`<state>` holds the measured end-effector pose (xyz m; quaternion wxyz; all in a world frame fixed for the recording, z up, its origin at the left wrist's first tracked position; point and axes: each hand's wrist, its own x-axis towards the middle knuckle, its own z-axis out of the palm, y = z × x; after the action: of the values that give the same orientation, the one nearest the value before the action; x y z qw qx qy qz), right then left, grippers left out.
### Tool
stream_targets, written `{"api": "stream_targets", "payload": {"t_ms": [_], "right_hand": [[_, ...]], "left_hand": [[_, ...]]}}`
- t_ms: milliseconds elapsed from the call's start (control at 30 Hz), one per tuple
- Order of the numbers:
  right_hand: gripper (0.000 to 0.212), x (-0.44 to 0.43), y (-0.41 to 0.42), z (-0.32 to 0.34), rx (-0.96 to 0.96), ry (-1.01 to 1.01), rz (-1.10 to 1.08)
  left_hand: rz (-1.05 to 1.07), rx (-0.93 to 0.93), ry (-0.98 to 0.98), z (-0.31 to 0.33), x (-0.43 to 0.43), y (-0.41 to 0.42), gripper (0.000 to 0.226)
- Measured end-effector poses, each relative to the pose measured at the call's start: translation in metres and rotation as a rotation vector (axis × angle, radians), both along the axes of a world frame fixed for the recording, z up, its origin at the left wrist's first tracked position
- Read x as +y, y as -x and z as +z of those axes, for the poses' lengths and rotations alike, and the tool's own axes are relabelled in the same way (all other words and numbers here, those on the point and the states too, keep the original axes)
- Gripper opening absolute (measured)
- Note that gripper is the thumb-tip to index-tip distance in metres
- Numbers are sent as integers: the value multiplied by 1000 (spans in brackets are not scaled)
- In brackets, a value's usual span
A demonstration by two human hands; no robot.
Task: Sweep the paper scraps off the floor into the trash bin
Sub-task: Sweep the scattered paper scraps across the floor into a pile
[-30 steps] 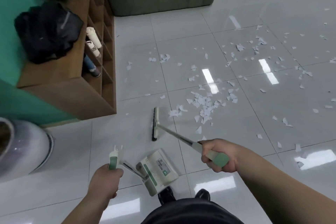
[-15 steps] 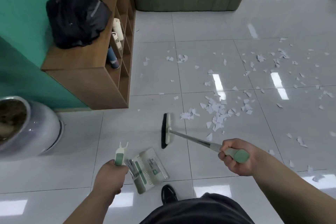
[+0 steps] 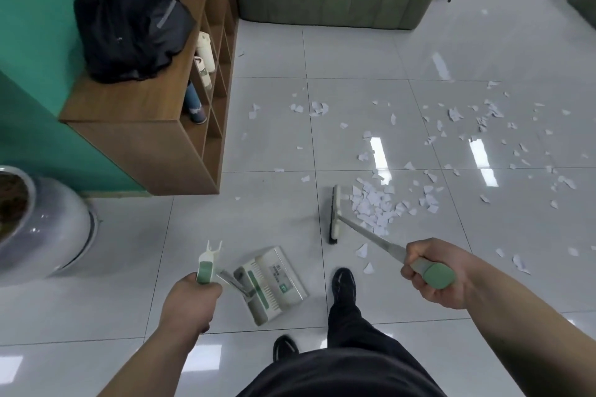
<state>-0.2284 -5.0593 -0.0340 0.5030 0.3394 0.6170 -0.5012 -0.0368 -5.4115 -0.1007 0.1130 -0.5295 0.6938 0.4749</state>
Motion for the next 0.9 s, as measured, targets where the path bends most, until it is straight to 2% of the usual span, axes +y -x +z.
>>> {"api": "stream_targets", "payload": {"t_ms": [300, 533, 633, 767, 900], "right_hand": [[13, -75, 59, -34, -88, 213, 50], [21, -141, 127, -88, -173, 259, 238], [21, -136, 164, -99, -204, 257, 238], [39, -106, 208, -102, -257, 251, 109], [29, -66, 236, -96, -247, 253, 3]], "left_hand": [[168, -27, -50, 13, 5, 26, 12], [261, -124, 29, 27, 13, 58, 12], [278, -158, 58, 24, 23, 80, 11], [270, -176, 77, 24, 37, 116, 9], [225, -167, 101, 23, 49, 156, 12]]}}
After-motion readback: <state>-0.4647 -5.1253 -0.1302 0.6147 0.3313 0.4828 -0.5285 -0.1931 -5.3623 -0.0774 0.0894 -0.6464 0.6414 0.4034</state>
